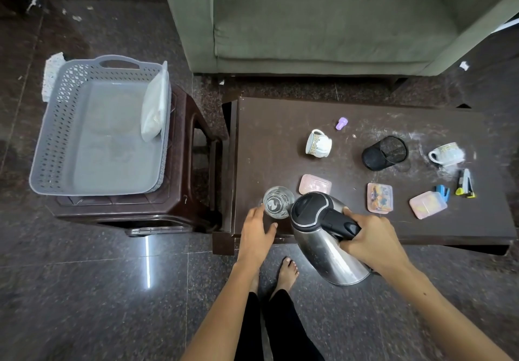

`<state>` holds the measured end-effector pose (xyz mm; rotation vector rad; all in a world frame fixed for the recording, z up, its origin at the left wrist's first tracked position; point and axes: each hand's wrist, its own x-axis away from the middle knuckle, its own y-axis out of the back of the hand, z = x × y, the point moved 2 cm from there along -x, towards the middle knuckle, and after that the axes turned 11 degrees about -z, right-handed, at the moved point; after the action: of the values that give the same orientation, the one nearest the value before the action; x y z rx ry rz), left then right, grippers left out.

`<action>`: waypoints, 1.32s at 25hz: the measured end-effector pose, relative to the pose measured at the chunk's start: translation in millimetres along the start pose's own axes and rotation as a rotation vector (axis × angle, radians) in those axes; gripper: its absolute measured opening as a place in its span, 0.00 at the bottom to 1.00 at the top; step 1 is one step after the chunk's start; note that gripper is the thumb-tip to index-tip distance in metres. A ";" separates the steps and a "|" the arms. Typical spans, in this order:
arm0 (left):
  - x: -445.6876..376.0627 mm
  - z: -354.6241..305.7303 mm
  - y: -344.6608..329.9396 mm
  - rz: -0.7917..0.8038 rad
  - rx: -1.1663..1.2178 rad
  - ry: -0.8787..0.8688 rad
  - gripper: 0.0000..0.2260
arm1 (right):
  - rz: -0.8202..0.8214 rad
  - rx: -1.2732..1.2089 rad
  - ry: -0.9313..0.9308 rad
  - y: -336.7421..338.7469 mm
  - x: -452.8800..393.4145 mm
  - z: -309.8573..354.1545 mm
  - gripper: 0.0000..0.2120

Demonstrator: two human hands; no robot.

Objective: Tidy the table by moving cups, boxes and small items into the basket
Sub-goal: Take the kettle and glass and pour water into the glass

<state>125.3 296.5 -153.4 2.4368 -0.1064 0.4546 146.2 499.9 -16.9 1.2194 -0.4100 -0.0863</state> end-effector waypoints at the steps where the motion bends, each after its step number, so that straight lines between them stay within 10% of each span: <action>1: -0.5 0.0 0.0 0.012 -0.009 -0.006 0.25 | 0.006 0.011 0.002 0.2 -0.2 0.9 0.24; 14: -2.7 2.1 -4.8 0.052 -0.035 -0.006 0.25 | 0.083 0.116 0.039 -8.8 -9.3 8.5 0.07; 33: -4.8 3.2 -4.7 0.039 -0.016 -0.015 0.23 | 0.156 0.165 -0.003 -16.3 -29.4 8.8 0.06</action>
<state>122.6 298.1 -160.2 2.4262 -0.1637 0.4505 118.4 494.7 -37.1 1.3454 -0.5214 0.0813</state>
